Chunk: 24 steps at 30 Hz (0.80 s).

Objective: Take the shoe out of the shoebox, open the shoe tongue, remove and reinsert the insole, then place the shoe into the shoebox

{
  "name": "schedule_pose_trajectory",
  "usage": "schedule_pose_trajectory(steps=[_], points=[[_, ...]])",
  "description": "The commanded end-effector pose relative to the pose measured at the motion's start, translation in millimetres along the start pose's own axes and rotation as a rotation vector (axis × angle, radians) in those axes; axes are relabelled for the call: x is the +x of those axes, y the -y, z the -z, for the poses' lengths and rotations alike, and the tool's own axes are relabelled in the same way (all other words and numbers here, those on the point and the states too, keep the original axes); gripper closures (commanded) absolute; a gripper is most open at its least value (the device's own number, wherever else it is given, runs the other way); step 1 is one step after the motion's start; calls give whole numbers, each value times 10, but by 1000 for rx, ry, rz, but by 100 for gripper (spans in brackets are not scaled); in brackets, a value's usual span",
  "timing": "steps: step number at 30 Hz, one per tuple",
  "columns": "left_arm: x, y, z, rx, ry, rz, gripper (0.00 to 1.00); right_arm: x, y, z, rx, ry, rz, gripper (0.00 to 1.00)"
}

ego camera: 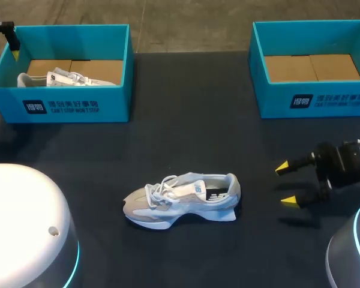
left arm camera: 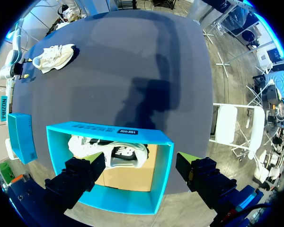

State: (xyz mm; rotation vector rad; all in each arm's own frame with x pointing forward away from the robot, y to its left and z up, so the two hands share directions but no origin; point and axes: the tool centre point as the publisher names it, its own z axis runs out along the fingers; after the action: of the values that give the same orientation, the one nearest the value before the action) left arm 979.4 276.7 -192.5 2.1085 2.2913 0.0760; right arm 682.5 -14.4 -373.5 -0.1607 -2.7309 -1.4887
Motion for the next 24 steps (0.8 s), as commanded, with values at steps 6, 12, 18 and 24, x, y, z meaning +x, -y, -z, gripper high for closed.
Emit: schedule_pose_trajectory(steps=[6, 12, 18, 24], points=[[-1, 4, 1, -1, -3, 0, 0, -96, 97, -99, -38, 42, -25, 0], [-1, 4, 1, -1, -3, 0, 0, -117, 126, -126, -46, 52, -42, 0], [-1, 4, 1, -1, -3, 0, 0, -72, 59, -255, -46, 68, -62, 0], [-1, 4, 1, -1, -3, 0, 0, -36, 46, -441, -66, 73, -99, 0]])
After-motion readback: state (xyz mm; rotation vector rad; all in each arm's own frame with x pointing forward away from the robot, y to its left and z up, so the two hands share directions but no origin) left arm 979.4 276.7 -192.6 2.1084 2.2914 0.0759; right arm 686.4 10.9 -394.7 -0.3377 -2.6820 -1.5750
